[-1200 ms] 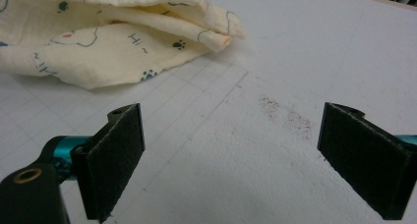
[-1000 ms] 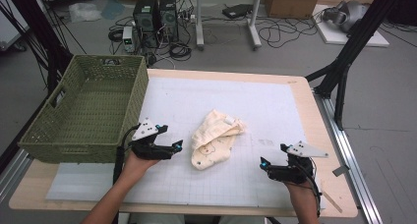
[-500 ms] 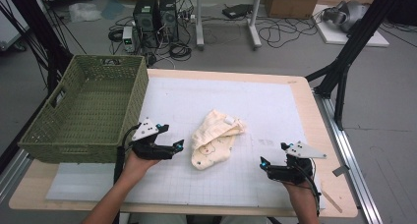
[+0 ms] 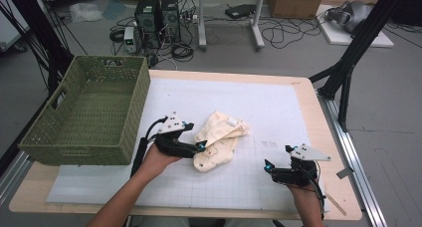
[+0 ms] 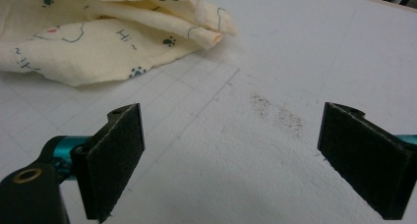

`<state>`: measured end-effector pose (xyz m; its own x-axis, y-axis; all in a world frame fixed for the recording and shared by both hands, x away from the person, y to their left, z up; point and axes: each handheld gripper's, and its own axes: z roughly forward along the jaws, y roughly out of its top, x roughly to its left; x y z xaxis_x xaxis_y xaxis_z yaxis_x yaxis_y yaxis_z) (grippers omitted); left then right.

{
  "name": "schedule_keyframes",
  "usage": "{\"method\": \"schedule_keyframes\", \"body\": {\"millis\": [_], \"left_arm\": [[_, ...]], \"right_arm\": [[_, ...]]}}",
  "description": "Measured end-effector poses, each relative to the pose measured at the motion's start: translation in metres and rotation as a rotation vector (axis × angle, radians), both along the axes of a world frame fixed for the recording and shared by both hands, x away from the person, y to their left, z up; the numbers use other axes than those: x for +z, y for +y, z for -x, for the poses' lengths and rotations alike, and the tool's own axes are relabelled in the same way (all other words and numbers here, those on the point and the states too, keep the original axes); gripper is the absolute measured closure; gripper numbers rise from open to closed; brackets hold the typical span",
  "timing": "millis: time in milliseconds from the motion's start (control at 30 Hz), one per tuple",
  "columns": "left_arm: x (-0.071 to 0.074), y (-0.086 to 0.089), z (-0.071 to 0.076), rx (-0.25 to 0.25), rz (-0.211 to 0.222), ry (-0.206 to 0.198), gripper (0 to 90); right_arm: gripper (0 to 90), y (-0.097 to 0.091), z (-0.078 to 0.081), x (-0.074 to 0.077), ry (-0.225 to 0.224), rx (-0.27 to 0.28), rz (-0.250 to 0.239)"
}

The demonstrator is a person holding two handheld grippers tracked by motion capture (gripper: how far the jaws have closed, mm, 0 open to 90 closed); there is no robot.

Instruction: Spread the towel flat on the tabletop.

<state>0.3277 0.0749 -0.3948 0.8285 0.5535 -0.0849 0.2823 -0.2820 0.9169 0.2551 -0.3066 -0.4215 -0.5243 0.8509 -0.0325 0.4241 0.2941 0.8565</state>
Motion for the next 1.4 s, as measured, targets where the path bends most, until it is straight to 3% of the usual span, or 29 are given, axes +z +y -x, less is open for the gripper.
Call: {"method": "schedule_keyframes", "body": {"millis": [133,233,267,333,367,400,433,467,500,567,633,700,733,767,867,967,1067,1267,1300,1367,1400], "left_arm": [[-0.004,-0.019,-0.005,-0.059,-0.058,0.027,28.6],[-0.009,-0.029,-0.008,-0.052,-0.111,0.022,31.3],[-0.012,-0.031,-0.010,-0.043,-0.137,0.027,40.9],[-0.017,-0.033,-0.012,-0.035,-0.193,0.029,46.3],[-0.020,-0.034,-0.013,-0.025,-0.240,0.020,60.0],[-0.021,-0.034,-0.013,-0.019,-0.272,0.008,66.9],[-0.022,-0.032,-0.014,-0.018,-0.266,0.012,66.9],[-0.021,-0.030,-0.014,-0.008,-0.248,0.006,78.6],[-0.019,-0.023,-0.015,0.016,-0.191,0.007,81.8],[-0.018,-0.015,-0.016,0.039,-0.135,0.014,83.4],[-0.018,-0.010,-0.017,0.058,-0.125,0.009,84.2],[-0.019,0.003,-0.018,0.105,-0.085,0.018,84.5],[-0.020,0.014,-0.018,0.158,-0.054,0.022,84.5],[-0.020,0.014,-0.018,0.158,-0.054,0.022,84.4],[-0.022,0.040,-0.018,0.269,0.016,0.025,84.4],[-0.024,0.048,-0.017,0.285,0.023,0.028,84.4],[-0.026,0.062,-0.012,0.302,-0.003,0.022,84.4],[-0.033,0.072,-0.010,0.310,-0.010,0.037,84.3],[-0.034,0.073,-0.010,0.305,-0.018,0.049,84.2],[-0.035,0.074,-0.010,0.304,-0.023,0.048,84.1],[-0.036,0.075,-0.010,0.308,-0.009,0.042,84.1]], "right_arm": [[9.7,-0.002,0.001,-0.001,0.013,-0.004,-0.018],[9.7,-0.002,0.001,-0.001,0.015,0.002,-0.021],[9.7,-0.001,0.001,-0.001,0.012,0.008,-0.019],[9.7,-0.001,0.001,-0.001,0.008,0.009,-0.017],[9.7,0.001,0.001,-0.001,0.008,0.012,-0.019],[9.7,0.002,0.001,-0.001,0.010,0.015,-0.018],[9.7,0.002,0.001,-0.001,0.010,0.015,-0.018],[9.8,0.004,0.001,-0.002,0.014,0.021,-0.012],[9.8,0.004,0.000,-0.003,0.013,0.025,-0.008],[9.8,0.006,-0.001,-0.003,0.013,0.030,-0.005],[9.8,0.009,-0.002,-0.004,0.021,0.034,-0.004],[9.8,0.014,-0.006,-0.006,0.039,0.041,-0.005],[10.0,0.016,-0.007,-0.007,0.041,0.047,-0.001],[13.6,0.018,-0.009,-0.008,0.050,0.054,0.007],[21.6,0.027,-0.017,-0.010,0.074,0.104,0.020],[28.7,0.037,-0.028,-0.011,0.087,0.134,0.019],[35.7,0.048,-0.041,-0.010,0.086,0.148,0.011],[44.4,0.071,-0.059,-0.008,0.079,0.182,-0.014],[47.9,0.086,-0.068,-0.009,0.088,0.203,-0.009],[48.9,0.092,-0.072,-0.010,0.091,0.213,-0.003],[50.5,0.106,-0.079,-0.013,0.103,0.221,0.013]]}}
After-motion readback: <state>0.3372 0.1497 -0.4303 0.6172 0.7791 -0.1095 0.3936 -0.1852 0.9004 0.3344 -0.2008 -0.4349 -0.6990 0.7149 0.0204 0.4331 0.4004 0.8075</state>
